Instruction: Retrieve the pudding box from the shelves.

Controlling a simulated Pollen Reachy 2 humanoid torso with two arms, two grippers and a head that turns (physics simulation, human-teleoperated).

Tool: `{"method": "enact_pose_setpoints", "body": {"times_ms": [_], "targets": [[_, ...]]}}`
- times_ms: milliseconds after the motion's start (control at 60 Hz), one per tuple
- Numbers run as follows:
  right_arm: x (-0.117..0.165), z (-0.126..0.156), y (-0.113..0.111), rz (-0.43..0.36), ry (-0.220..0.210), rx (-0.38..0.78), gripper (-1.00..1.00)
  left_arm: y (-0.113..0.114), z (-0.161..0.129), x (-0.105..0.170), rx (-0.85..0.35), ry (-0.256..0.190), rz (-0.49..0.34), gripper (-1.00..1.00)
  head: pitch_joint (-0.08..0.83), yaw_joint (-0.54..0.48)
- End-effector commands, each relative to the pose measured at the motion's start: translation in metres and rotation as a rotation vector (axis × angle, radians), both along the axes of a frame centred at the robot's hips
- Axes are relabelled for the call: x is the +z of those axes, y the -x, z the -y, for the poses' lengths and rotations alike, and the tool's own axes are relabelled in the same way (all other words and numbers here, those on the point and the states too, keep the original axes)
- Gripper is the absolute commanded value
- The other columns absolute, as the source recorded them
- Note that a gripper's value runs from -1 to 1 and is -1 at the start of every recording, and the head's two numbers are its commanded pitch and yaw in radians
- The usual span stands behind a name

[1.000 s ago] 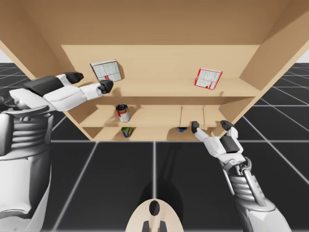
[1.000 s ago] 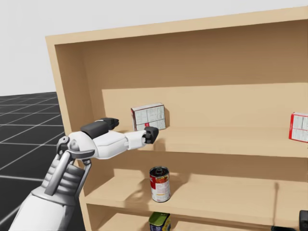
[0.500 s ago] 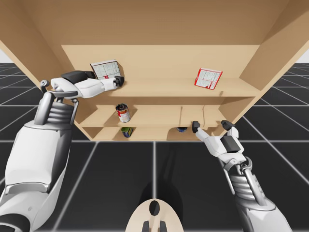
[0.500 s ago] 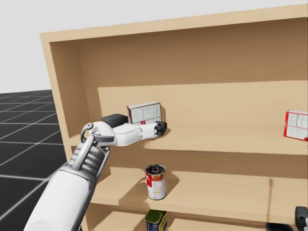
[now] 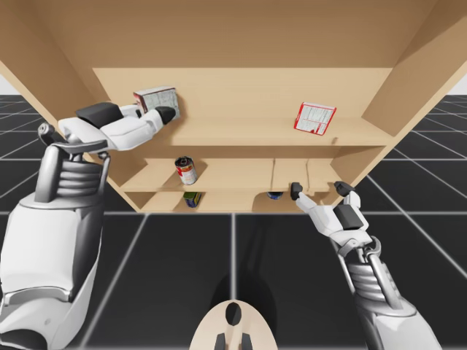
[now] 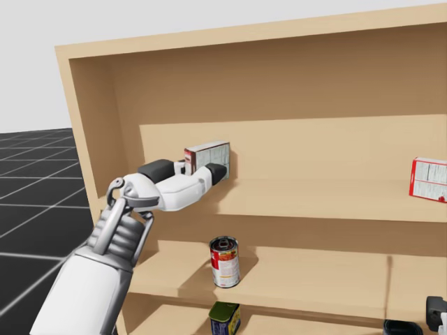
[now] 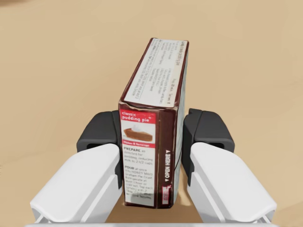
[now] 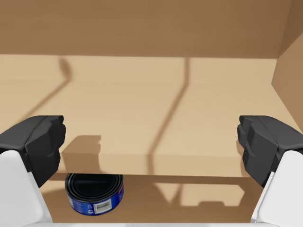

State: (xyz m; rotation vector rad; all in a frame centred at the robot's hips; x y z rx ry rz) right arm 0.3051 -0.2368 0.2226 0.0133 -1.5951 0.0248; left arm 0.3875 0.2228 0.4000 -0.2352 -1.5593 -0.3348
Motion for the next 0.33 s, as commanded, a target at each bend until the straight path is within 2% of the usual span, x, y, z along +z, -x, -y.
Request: {"method": "enact_pose_setpoints", "body": {"times_ms": [17, 200, 300, 333], "targets": [[-0.001, -0.002, 0.000, -0.002, -0.009, 0.003, -1.00, 0.032, -0.004, 0.029, 0.001, 0.006, 0.112, 1.00, 0.142, 0.25], [-0.001, -0.002, 0.001, -0.005, -0.009, 0.008, -1.00, 0.077, -0.014, 0.036, 0.015, 0.018, 0.174, 1.00, 0.144, 0.25], [-0.001, 0.001, 0.004, -0.019, -0.018, 0.068, -1.00, 0.117, -0.018, 0.027, 0.047, 0.035, 0.228, 1.00, 0.146, 0.25], [0.001, 0.003, 0.005, -0.023, -0.035, 0.086, -1.00, 0.129, -0.020, 0.023, 0.054, 0.043, 0.244, 1.00, 0.146, 0.25]]}}
